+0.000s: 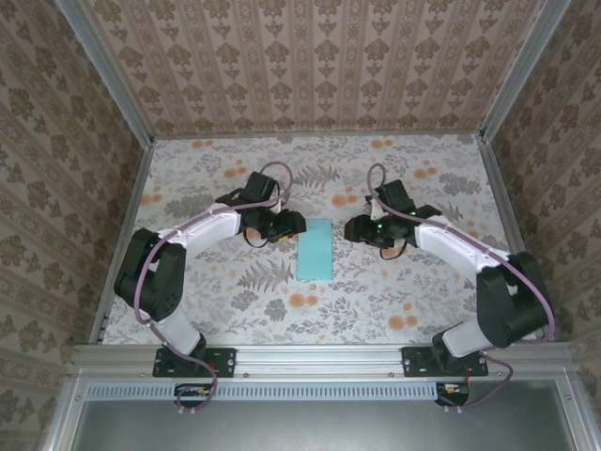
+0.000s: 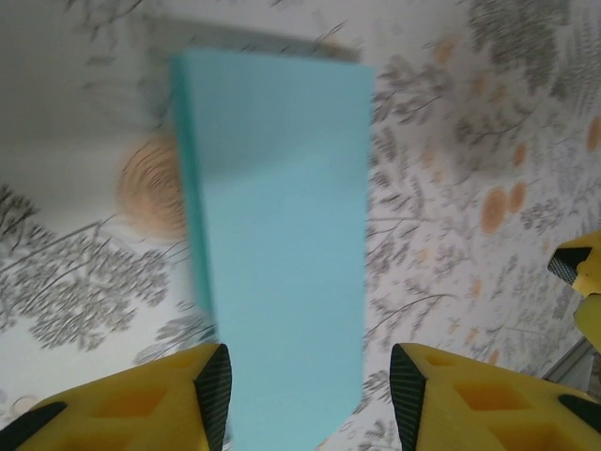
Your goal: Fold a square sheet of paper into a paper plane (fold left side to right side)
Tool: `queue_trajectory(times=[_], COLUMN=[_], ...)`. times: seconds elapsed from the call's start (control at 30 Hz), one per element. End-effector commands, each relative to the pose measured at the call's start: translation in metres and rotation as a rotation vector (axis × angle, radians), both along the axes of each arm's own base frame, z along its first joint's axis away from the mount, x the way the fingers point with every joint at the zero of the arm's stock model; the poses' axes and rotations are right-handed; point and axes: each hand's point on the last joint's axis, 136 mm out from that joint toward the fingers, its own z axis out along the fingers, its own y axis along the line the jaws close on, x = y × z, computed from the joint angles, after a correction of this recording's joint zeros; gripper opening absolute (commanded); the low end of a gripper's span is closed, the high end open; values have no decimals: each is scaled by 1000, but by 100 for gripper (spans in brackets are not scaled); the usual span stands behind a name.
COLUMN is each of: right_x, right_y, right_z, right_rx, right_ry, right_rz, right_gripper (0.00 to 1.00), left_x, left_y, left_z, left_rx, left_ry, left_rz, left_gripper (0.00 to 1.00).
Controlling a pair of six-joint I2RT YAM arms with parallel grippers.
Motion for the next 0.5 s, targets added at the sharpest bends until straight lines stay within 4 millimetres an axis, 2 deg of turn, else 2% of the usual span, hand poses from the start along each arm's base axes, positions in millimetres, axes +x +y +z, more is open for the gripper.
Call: queue_trajectory(times=[0.0, 0.17, 0.47], right_x=[19, 21, 11], right_y=[27, 39, 35], right_z=[12, 5, 7], right_rx=[36, 7, -10], right_ry=[-59, -70, -98], right_rz=[32, 63, 96], right_gripper=[60, 63, 68], left_x=[-7, -12, -11], left_y=[-5, -7, -18], left_z=[-1, -23, -44], left_rx=[-65, -80, -94], left_ry=[12, 67, 118], left_rz=[-38, -27, -39], left_gripper=[51, 52, 50])
